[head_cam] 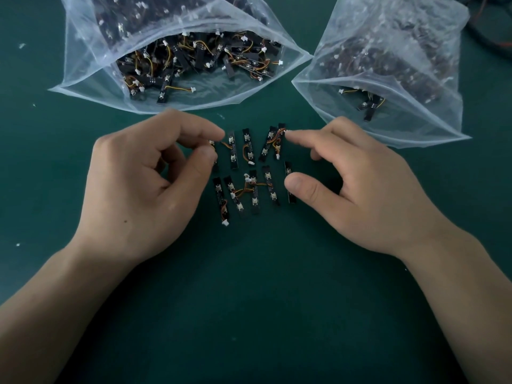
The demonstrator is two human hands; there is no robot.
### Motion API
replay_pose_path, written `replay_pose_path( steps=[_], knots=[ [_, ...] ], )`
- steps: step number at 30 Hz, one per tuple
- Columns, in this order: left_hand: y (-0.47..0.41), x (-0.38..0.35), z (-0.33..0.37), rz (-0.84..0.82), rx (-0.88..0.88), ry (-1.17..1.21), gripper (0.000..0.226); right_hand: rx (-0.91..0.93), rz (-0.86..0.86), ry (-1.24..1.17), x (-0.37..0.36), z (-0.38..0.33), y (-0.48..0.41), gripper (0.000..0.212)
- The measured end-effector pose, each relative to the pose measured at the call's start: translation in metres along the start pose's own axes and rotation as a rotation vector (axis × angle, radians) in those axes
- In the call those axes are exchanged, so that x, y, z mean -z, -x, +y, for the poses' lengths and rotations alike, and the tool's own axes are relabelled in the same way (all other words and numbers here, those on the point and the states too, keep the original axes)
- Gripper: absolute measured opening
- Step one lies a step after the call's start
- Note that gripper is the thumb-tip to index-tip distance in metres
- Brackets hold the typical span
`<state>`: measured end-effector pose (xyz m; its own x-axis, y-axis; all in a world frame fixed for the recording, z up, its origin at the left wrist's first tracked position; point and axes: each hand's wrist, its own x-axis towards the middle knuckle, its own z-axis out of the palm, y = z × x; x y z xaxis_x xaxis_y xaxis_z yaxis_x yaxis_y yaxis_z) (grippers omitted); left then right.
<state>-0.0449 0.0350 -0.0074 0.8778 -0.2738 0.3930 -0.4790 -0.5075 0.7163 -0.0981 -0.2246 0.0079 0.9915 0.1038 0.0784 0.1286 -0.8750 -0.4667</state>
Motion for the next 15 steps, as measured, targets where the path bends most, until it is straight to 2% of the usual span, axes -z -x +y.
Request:
replay_pose_path(
  steps=[10, 15],
  knots=[
    [0.0, 0.0, 0.0, -0.008, 0.005, 0.003, 0.016, 0.147, 0.018, 0.053, -0.01, -0.008, -0.004, 0.056],
    [0.0, 0.001, 0.002, -0.026, 0.007, 0.002, 0.016, 0.16, 0.001, 0.063, -0.011, -0.009, -0.005, 0.053]
  ],
)
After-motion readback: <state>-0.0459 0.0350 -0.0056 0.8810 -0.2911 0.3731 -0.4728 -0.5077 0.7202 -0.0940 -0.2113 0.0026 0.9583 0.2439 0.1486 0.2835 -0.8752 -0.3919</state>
